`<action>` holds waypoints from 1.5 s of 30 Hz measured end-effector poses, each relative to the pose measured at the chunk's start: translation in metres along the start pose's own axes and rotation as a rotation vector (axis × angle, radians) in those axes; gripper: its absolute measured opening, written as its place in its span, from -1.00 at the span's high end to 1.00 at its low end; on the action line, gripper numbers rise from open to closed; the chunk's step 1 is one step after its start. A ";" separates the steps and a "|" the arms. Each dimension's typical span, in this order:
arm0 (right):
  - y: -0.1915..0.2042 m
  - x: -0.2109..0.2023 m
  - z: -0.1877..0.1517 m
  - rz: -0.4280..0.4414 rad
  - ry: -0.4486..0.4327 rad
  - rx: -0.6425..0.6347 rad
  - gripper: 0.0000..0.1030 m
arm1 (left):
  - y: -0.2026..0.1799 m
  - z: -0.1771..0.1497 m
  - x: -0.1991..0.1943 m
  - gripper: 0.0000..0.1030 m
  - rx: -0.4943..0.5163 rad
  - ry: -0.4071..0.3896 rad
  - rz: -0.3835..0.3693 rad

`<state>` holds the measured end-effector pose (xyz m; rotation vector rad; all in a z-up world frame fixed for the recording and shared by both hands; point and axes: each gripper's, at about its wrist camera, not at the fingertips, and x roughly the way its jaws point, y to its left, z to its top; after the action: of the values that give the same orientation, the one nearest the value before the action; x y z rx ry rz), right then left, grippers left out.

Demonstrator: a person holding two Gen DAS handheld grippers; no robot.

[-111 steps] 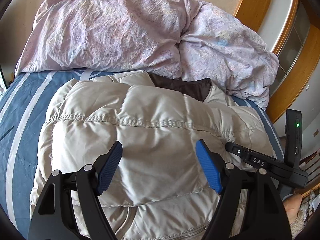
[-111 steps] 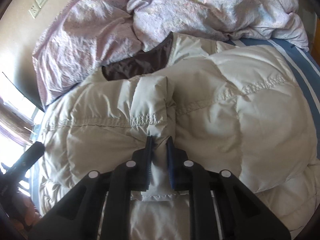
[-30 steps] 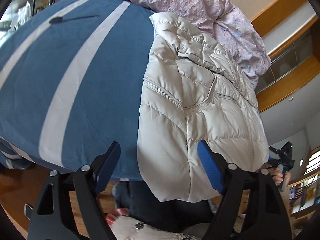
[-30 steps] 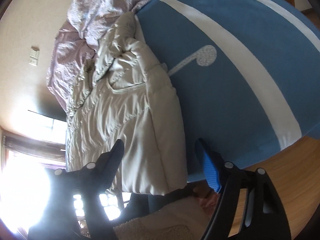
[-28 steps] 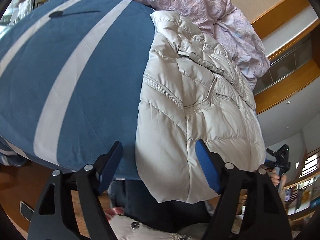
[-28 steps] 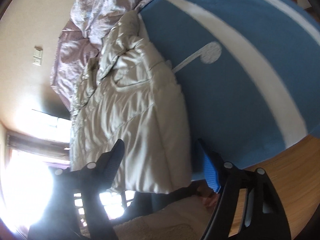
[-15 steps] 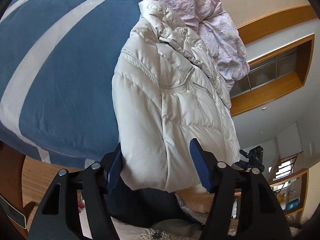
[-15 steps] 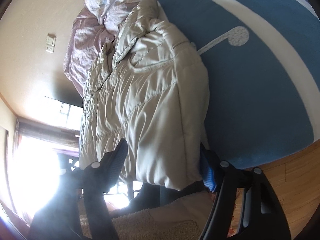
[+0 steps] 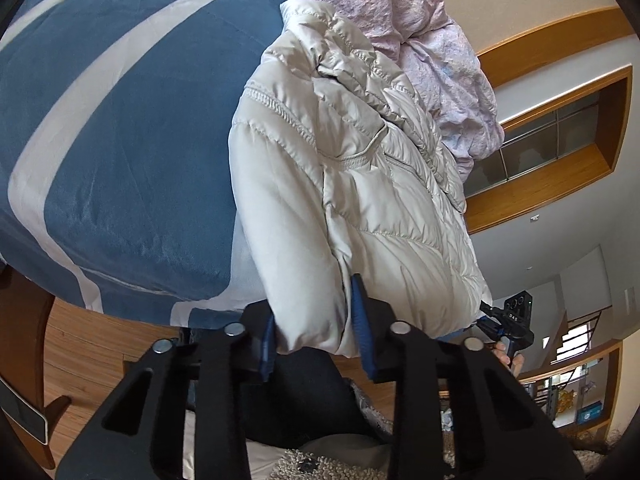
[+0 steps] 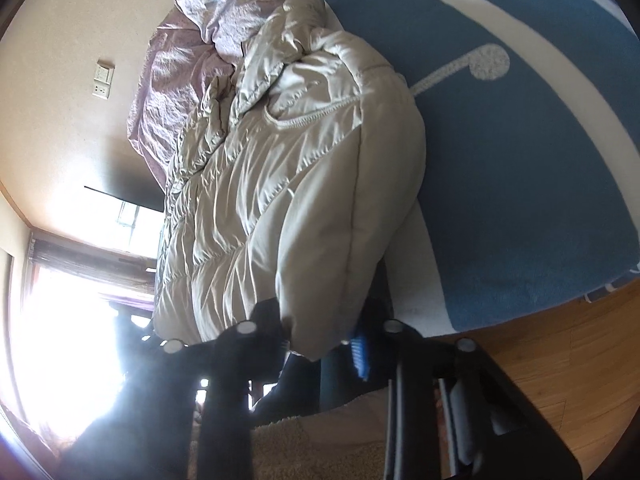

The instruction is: Fold large clothes

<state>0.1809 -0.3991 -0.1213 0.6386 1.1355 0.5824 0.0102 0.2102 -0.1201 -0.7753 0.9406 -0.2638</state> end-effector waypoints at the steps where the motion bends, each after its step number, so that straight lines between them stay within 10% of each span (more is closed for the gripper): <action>1: 0.002 -0.001 0.000 -0.006 -0.011 -0.009 0.60 | -0.002 0.000 -0.002 0.55 0.013 -0.011 0.010; 23: 0.123 -0.056 0.056 -0.133 -0.573 -0.311 0.69 | -0.084 0.081 -0.060 0.78 0.206 -0.421 0.060; 45: 0.235 0.018 0.220 -0.456 -0.715 -0.442 0.70 | -0.134 0.265 -0.005 0.80 0.251 -0.542 0.253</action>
<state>0.3713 -0.2620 0.0997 0.1555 0.4232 0.1637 0.2372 0.2455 0.0689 -0.4521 0.4705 0.0536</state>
